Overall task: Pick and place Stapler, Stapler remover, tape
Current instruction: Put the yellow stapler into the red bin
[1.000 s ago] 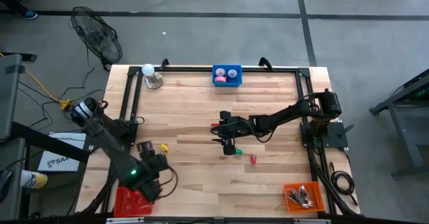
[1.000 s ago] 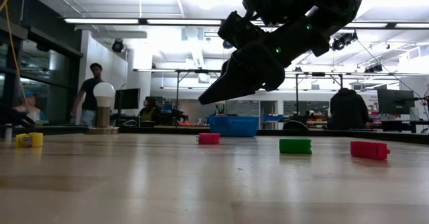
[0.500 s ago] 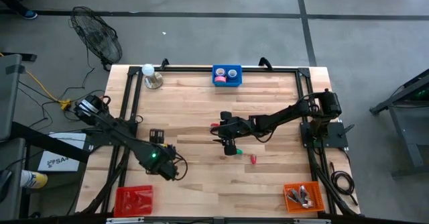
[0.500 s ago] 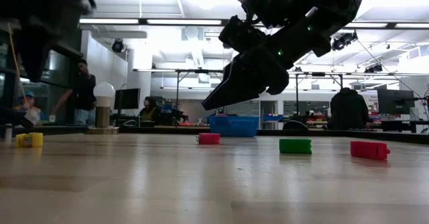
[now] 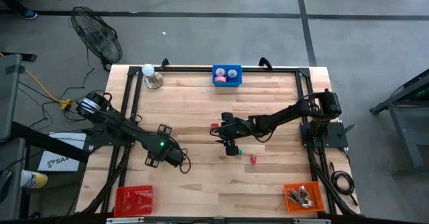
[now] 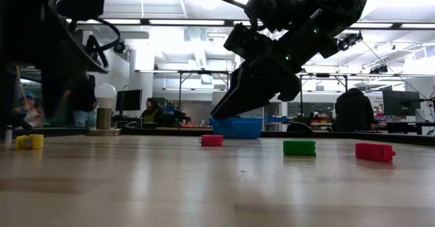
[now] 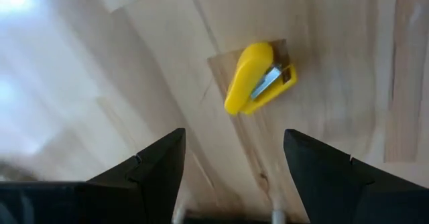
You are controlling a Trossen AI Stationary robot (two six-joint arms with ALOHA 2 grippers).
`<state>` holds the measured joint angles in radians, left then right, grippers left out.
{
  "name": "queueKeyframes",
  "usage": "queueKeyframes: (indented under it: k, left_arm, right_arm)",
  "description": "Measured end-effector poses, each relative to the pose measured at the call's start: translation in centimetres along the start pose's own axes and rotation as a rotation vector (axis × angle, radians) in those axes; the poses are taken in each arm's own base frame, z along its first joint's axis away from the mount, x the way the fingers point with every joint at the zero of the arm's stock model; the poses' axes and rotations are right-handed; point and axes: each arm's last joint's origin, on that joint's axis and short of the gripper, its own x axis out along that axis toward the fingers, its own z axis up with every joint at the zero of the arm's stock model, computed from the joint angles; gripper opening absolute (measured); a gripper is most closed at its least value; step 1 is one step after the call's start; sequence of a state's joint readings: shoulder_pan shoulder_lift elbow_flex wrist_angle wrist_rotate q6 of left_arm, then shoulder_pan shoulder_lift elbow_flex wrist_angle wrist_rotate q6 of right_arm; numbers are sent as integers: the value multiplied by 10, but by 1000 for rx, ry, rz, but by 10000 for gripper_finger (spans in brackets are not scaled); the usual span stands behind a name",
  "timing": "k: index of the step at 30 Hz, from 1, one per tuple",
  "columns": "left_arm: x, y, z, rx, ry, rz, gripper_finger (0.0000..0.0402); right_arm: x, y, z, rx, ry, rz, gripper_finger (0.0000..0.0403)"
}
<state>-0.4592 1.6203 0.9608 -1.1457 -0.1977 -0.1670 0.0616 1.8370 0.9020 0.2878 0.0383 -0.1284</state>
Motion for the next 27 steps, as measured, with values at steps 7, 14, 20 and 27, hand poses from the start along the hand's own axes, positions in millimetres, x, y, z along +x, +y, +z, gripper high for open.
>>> queueKeyframes:
  k: [7,14,20,27]
  left_arm:
    - [17,2,0,104,-28,-60,246]
    - [25,0,5,177,-106,-45,246]
    - [30,-1,4,199,-120,-66,233]
    - [30,-3,5,204,-136,-101,154]
  right_arm:
    - [0,0,-1,-1,6,13,181]
    - [0,1,-1,-1,8,19,181]
    - [0,1,-1,16,10,19,181]
    - [0,1,-1,16,10,19,181]
